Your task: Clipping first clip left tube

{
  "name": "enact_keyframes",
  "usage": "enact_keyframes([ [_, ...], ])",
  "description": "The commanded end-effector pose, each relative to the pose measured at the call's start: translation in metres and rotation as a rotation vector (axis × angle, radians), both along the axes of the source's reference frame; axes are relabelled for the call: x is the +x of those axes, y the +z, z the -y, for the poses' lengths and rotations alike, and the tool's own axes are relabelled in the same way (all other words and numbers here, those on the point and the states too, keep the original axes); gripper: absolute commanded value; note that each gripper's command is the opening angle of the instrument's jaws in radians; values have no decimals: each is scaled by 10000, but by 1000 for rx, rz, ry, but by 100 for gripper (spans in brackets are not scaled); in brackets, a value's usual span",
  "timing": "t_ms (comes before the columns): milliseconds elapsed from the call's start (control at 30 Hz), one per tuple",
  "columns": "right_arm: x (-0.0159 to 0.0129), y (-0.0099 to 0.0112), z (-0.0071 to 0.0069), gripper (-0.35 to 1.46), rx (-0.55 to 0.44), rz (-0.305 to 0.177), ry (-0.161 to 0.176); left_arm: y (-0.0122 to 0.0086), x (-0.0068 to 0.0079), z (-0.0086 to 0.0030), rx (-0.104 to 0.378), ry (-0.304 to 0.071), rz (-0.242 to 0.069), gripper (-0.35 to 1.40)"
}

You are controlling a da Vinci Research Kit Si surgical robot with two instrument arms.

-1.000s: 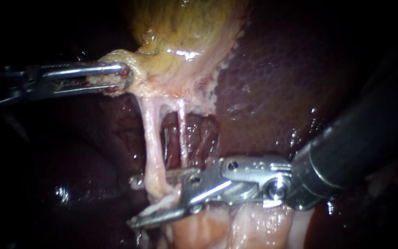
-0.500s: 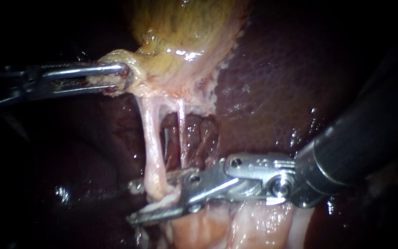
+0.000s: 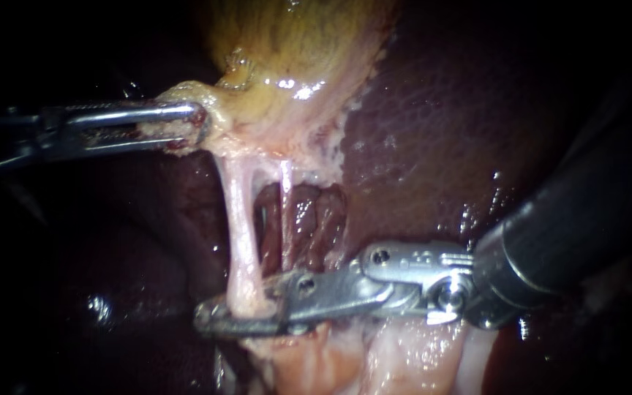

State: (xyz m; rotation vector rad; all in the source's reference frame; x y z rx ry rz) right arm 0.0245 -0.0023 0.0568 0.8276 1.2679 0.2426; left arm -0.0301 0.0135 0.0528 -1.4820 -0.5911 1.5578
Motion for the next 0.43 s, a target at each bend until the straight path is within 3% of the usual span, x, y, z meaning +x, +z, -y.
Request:
enact_keyframes([
  [33,1,-1,-1,-35,2,-1,-3,0,0,0,0,0,0,-35],
  [433,2,1,-2,-35,2,-7,-11,0,0,0,0,0,0,-35],
])
